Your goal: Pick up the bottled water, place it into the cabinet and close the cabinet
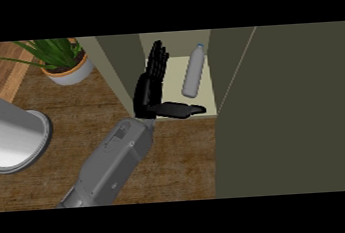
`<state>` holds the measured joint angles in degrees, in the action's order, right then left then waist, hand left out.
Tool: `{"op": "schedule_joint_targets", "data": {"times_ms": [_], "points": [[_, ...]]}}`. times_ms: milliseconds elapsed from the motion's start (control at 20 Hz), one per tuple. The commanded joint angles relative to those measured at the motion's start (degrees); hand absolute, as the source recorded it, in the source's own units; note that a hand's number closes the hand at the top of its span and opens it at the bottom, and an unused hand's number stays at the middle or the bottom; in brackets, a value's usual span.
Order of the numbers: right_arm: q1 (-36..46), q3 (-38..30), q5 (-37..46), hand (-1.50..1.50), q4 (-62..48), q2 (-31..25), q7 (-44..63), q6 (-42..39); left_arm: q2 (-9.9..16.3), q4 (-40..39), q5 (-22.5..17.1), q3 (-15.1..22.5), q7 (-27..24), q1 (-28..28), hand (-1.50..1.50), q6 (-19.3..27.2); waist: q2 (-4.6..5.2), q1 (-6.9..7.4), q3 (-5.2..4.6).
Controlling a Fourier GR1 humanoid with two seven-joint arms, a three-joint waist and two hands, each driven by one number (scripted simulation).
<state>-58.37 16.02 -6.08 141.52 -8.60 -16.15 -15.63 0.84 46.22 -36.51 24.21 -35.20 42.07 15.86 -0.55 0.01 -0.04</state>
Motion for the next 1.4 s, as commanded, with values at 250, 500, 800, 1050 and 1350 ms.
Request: {"op": "schedule_joint_targets", "data": {"times_ms": [250,500,800,1050,1350], "points": [[-3.1,2.6,4.6,-1.5,7.7,-2.0,2.6,0.6,4.4,22.3,1.5,5.8,3.0,-15.6,-1.5,-2.2,0.07,0.36,-0.02],[0.1,2.8,5.8,-1.5,7.7,-6.5,3.0,-3.3,7.2,29.9,1.6,8.3,4.9,-23.9,1.5,-2.8,0.29,0.73,-0.03],[-2.4,3.3,8.9,1.5,7.8,-13.1,0.8,-8.6,11.3,41.6,2.3,10.4,6.7,-33.8,1.5,0.0,-0.08,0.42,-0.01],[-1.0,6.0,12.8,1.5,11.1,-17.2,-0.8,-11.5,18.8,48.2,0.1,5.4,6.9,-38.5,-1.5,-2.2,-0.29,0.39,-0.09],[1.0,14.7,17.2,1.5,12.3,-18.5,1.9,-11.4,23.2,52.9,-4.3,0.5,5.1,-45.9,-1.5,-5.9,-0.16,0.58,-0.27]]}}
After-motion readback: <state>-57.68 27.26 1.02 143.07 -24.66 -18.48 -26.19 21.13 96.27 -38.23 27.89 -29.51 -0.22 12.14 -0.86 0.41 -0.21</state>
